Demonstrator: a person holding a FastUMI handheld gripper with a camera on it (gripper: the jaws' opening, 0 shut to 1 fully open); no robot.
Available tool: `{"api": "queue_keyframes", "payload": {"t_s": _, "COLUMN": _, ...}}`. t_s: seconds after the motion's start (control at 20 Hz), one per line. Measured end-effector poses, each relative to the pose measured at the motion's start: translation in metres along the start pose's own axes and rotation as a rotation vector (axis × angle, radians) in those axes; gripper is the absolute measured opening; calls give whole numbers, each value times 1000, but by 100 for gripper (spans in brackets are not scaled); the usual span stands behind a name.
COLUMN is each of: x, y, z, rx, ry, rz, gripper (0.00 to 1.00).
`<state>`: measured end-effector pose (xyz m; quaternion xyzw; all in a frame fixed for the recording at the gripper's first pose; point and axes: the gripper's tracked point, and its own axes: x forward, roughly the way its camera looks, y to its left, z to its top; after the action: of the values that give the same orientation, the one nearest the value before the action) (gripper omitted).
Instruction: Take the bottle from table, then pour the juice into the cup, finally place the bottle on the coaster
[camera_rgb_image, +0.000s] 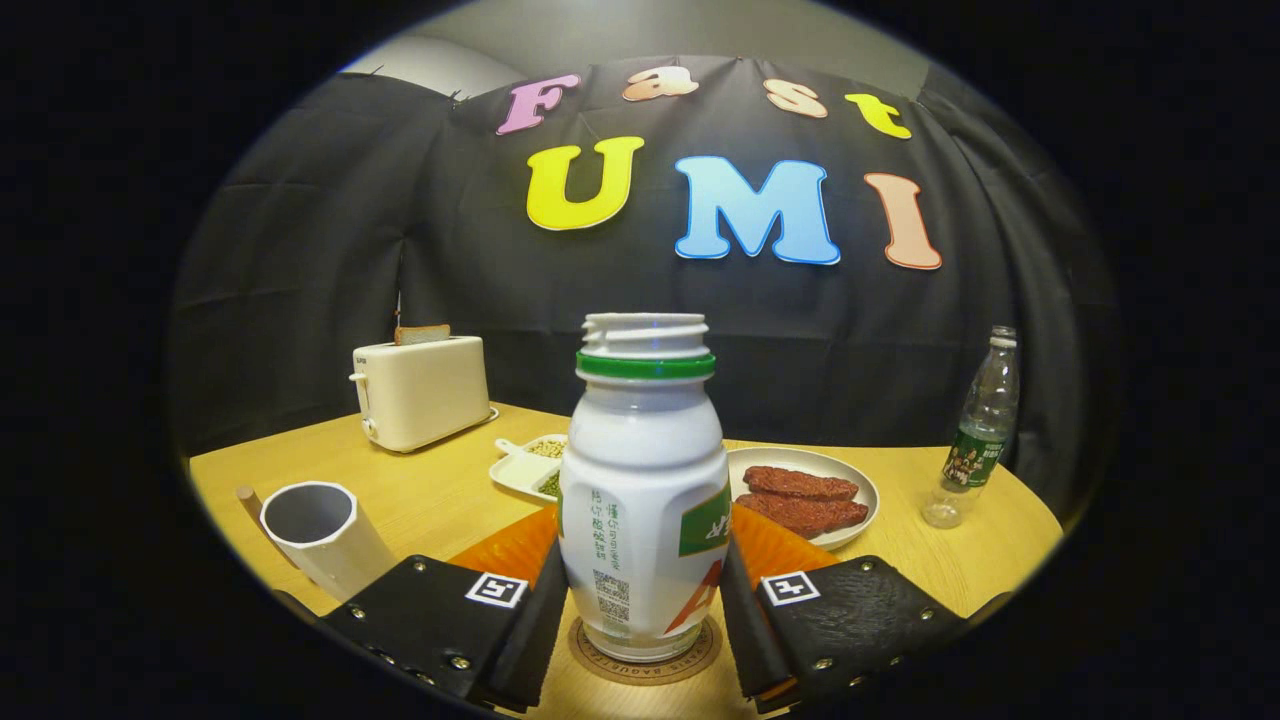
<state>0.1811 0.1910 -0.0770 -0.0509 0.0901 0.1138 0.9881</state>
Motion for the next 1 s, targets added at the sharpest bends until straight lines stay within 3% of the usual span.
{"api": "queue_keyframes", "payload": {"t_s": 0.6, "x": -4, "y": -7, "z": -2, "rx": 23, "ry": -32, "rz": -8, "gripper": 73}}
{"api": "queue_keyframes", "payload": {"t_s": 0.65, "x": -6, "y": -8, "z": 4, "rx": 28, "ry": -52, "rz": -12, "gripper": 76}}
{"api": "queue_keyframes", "payload": {"t_s": 0.7, "x": -9, "y": -9, "z": 12, "rx": 28, "ry": -71, "rz": -16, "gripper": 92}}
{"api": "queue_keyframes", "payload": {"t_s": 0.75, "x": -13, "y": -12, "z": 21, "rx": 22, "ry": -92, "rz": -31, "gripper": 97}}
{"api": "queue_keyframes", "payload": {"t_s": 1.0, "x": -51, "y": -3, "z": 74, "rx": -26, "ry": -161, "rz": -37, "gripper": 98}}
